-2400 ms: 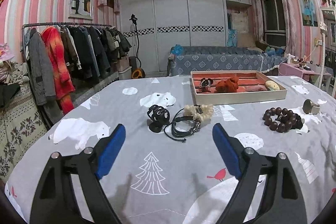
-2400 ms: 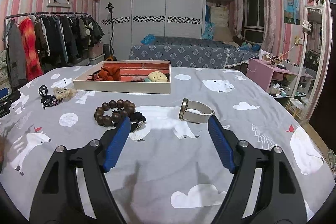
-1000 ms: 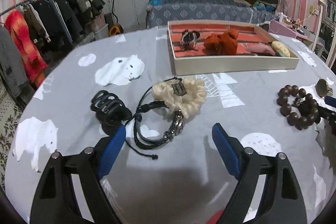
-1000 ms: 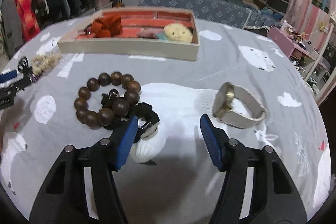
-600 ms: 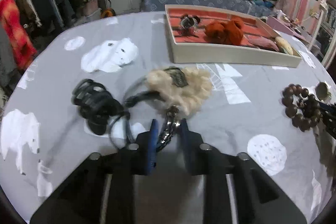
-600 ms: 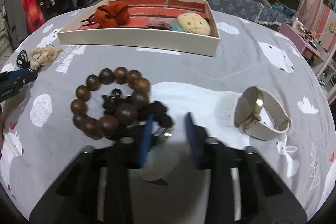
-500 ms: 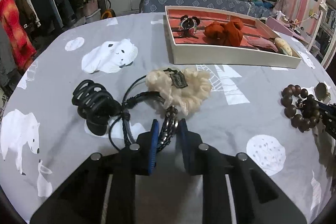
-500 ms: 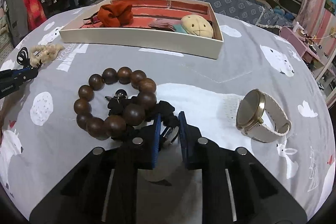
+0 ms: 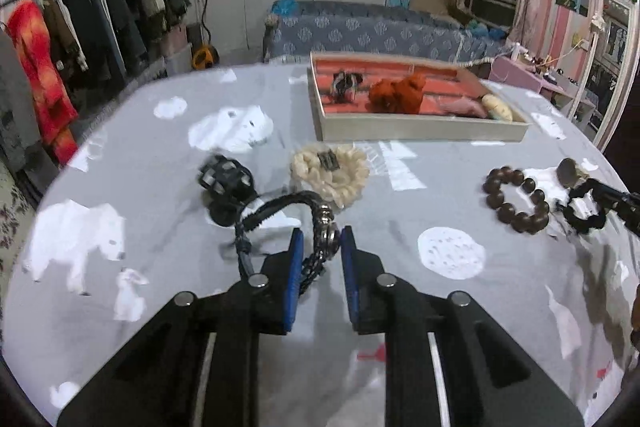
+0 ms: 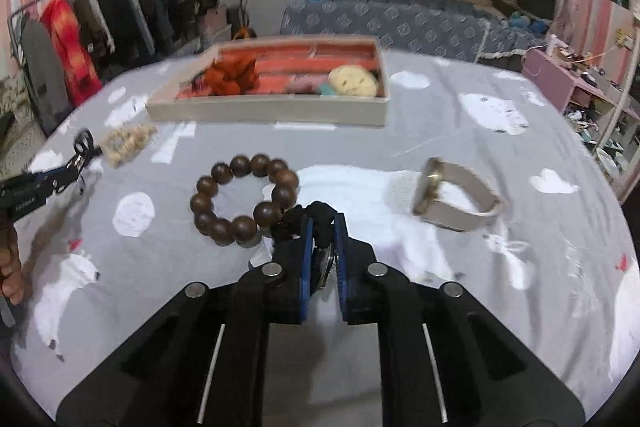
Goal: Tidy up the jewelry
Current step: 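Close the left tool on the black leather bracelet while the right tool grasps the black charm, then lift the leather bracelet with the left tool while the right tool lifts the black charm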
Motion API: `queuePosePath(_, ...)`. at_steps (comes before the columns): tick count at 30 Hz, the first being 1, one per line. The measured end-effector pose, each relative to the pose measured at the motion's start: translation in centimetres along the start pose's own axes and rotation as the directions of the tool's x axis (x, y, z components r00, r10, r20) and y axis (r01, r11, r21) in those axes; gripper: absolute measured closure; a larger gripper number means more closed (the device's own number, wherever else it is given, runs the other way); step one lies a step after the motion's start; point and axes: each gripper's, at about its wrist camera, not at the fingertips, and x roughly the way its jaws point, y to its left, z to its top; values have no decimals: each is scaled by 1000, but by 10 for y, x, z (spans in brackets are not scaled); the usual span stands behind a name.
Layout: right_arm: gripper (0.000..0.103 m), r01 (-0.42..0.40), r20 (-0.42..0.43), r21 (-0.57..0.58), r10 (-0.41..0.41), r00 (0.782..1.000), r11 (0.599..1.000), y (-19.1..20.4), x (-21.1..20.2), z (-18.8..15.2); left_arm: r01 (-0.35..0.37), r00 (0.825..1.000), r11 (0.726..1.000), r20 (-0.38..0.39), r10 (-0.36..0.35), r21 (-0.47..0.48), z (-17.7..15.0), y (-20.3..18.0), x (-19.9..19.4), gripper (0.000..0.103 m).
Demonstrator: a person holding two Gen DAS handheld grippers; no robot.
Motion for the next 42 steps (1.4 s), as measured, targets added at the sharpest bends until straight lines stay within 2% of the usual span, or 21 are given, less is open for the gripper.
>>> queuePosePath(6, 92, 9, 110, 22, -12, 994, 1000, -7, -59, 3, -17, 994, 1000, 106, 19, -14, 5, -2, -49, 84)
queuePosePath(10, 92, 9, 191, 22, -13, 982, 1000, -6, -94, 0, -39, 982, 999, 183, 38, 2, 0, -10, -78, 84)
queuePosePath(13, 92, -11, 250, 15, 7, 968, 1000, -3, -111, -8, -45, 974, 999, 224, 43, 5, -10, -13, -84, 84)
queuePosePath(15, 92, -15, 292, 0, 15, 956, 1000, 1, -116, -17, -40, 975, 999, 219, 41, -8, -19, -13, -80, 84)
queuePosePath(19, 92, 9, 337, -23, -1, 941, 1000, 7, -110, -31, -36, 976, 999, 212, 40, -25, -31, -11, -69, 84)
queuePosePath(24, 92, 68, 353, -8, -61, 934, 998, 7, -91, -43, -41, 971, 999, 236, 46, -29, -38, -13, -61, 84)
queuePosePath(27, 92, 61, 348, 14, -62, 935, 998, 3, -80, -53, -41, 969, 998, 244, 49, -37, -45, -14, -58, 84)
queuePosePath(29, 92, 65, 367, 6, -63, 928, 998, 5, -80, -57, -44, 975, 998, 214, 54, -51, -52, -15, -50, 84)
queuePosePath(30, 92, 67, 394, -1, -61, 917, 998, 7, -85, -59, -44, 974, 997, 222, 56, -59, -52, -12, -51, 84)
queuePosePath(33, 92, 73, 419, -32, -53, 906, 997, 14, -89, -62, -41, 971, 996, 232, 58, -77, -54, -9, -53, 84)
queuePosePath(36, 92, 83, 420, -50, -54, 906, 995, 19, -88, -63, -50, 965, 997, 254, 64, -62, -55, -13, -57, 84)
queuePosePath(42, 92, 68, 383, -39, -48, 923, 997, 15, -80, -60, -91, 962, 996, 257, 87, 5, -55, -29, -57, 84)
